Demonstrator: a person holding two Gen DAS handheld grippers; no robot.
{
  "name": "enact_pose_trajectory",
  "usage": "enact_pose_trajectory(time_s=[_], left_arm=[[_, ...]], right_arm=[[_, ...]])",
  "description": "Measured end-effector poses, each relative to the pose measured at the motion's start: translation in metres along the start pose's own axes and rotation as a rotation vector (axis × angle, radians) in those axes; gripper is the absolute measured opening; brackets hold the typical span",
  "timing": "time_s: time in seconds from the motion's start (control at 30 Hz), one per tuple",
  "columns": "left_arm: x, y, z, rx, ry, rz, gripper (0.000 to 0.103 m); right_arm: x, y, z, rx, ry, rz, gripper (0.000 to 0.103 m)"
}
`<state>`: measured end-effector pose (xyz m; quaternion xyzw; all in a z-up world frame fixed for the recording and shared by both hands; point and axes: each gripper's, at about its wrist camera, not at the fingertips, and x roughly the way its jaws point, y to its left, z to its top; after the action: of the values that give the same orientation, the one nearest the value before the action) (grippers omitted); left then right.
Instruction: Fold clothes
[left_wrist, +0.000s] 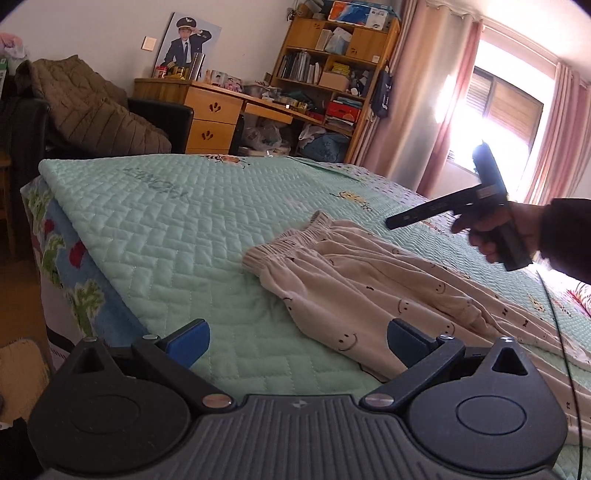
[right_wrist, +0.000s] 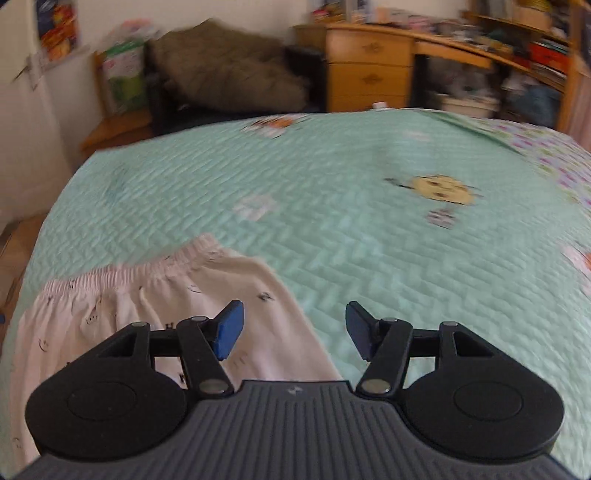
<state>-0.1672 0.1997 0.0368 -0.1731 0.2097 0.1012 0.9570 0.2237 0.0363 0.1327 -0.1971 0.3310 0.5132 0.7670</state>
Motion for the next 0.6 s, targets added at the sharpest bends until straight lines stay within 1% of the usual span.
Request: enact_pose_trajectory(time_s=[0.07,0.13,0.2,0.27,0.33,0.37,0.4,0.43,0.47,0.5,0.6], left_arm=[[0.003,0.005,0.001,-0.008,0.005,0.001,0.102],[0.005,0.012,0.002,-0.025,0.009,0.002,0.102],[0.006,0.02,0.003,-0.051,0.013,0.0,0.102],[0.007,0.024,0.003,-0.071,0.015,-0.002,0.102],[0.008,0.026,0.004,-0.077,0.016,-0.005,0.102],[0.008,0.026,0.004,-0.076,0.017,-0.006,0.102],[0.008,0.026,0.004,-0.076,0.017,-0.006,0.102],[0.008,0.026,0.004,-0.076,0.017,-0.007,0.102],[0.008,0.027,0.004,-0.079,0.018,-0.006,0.102],[0.008,0.028,0.004,-0.082,0.018,-0.006,0.102],[0.009,0.028,0.004,-0.083,0.018,-0.005,0.102]], right_arm=[[0.026,0.008,0.011,-0.062,0.045,0.031,0.063],[0.037,0.01,0.016,-0.085,0.072,0.03,0.063],[0.042,0.003,0.016,-0.077,0.104,0.028,0.063],[0.047,-0.003,0.012,-0.065,0.154,0.041,0.063],[0.05,-0.004,0.009,-0.06,0.196,0.051,0.063],[0.053,-0.005,0.01,-0.059,0.203,0.051,0.063],[0.056,-0.006,0.012,-0.057,0.209,0.051,0.056],[0.057,-0.007,0.014,-0.051,0.212,0.053,0.027],[0.056,-0.009,0.017,-0.037,0.206,0.061,0.009],[0.059,-0.011,0.021,-0.039,0.203,0.056,0.003],[0.065,-0.016,0.03,-0.049,0.195,0.033,0.003]])
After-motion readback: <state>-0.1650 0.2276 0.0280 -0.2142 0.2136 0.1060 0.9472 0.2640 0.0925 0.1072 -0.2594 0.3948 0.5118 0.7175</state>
